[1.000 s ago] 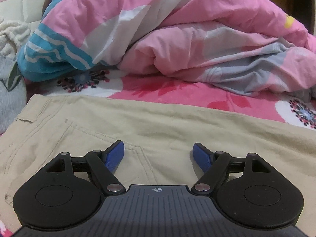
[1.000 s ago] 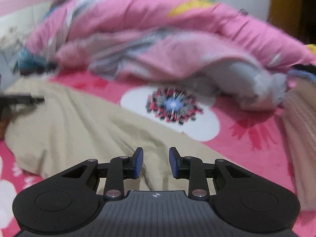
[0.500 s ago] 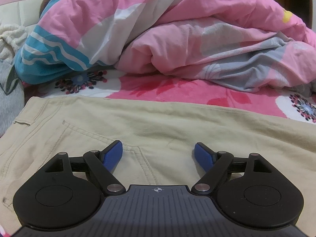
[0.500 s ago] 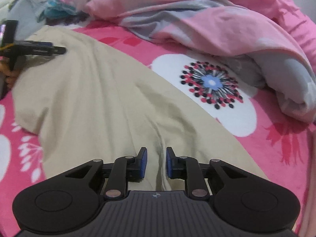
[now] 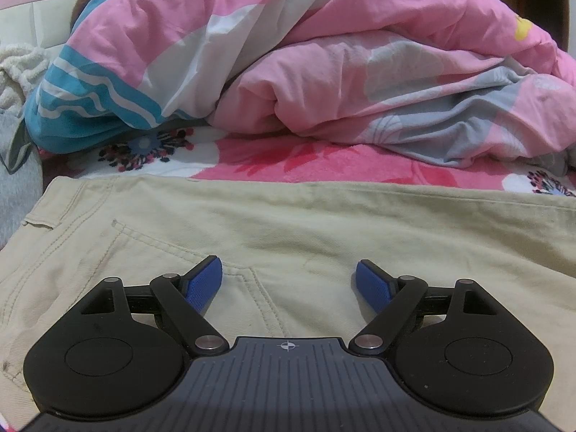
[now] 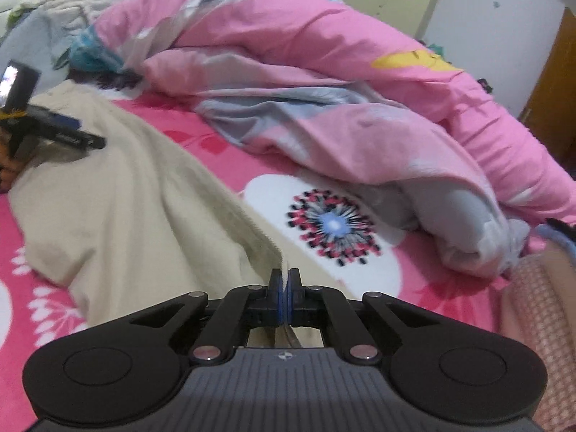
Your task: Fold clothes
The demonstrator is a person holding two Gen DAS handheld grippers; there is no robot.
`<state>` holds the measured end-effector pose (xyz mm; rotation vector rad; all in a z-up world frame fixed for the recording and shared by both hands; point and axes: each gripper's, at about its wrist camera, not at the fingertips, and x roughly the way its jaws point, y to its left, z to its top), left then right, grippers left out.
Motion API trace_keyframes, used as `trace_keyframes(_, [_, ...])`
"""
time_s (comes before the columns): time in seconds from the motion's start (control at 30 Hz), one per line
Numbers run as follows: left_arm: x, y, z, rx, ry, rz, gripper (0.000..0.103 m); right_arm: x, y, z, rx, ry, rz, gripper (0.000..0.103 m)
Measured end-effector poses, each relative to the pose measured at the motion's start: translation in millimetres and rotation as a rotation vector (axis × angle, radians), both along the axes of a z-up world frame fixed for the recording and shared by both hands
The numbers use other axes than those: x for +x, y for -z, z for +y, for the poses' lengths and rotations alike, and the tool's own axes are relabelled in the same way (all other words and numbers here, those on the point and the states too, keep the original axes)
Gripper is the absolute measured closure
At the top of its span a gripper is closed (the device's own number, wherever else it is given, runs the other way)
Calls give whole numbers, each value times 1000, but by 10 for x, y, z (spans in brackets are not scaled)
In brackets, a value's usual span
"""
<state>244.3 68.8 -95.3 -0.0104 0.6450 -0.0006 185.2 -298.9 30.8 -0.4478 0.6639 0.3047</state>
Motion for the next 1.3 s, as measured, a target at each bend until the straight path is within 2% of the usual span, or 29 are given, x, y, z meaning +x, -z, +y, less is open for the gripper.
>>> trace_keyframes(0.2, [4, 6, -6, 3, -1, 1, 20, 384, 61, -63, -41, 44, -6, 102])
trace_keyframes(0.43, [6, 16, -9, 8, -1, 0, 20, 773, 388, -161, -58, 75, 68, 102])
trace_keyframes(0.87, [2, 16, -21, 14, 0, -1, 20, 1062, 753, -295, 18, 122, 188, 102])
trace_keyframes(0.93, [4, 14, -22, 13, 0, -1, 20, 1119, 724, -358, 56, 149, 215, 96])
trace_keyframes(1.0, [4, 13, -23, 13, 0, 0, 20, 1177, 659, -479, 123, 193, 245, 74])
trace_keyframes(1.03, [4, 12, -24, 13, 0, 0, 20, 1190, 613, -567, 170, 218, 251, 68])
trace_keyframes(1.1, [6, 11, -23, 13, 0, 1, 20, 1173, 505, -776, 284, 276, 250, 44])
trace_keyframes(1.17, [9, 10, -23, 15, -1, 1, 20, 1068, 397, -1004, 402, 347, 237, 39])
trace_keyframes(1.3, [14, 12, -32, 20, 2, 2, 18, 566, 203, -1462, 582, 491, 140, 30])
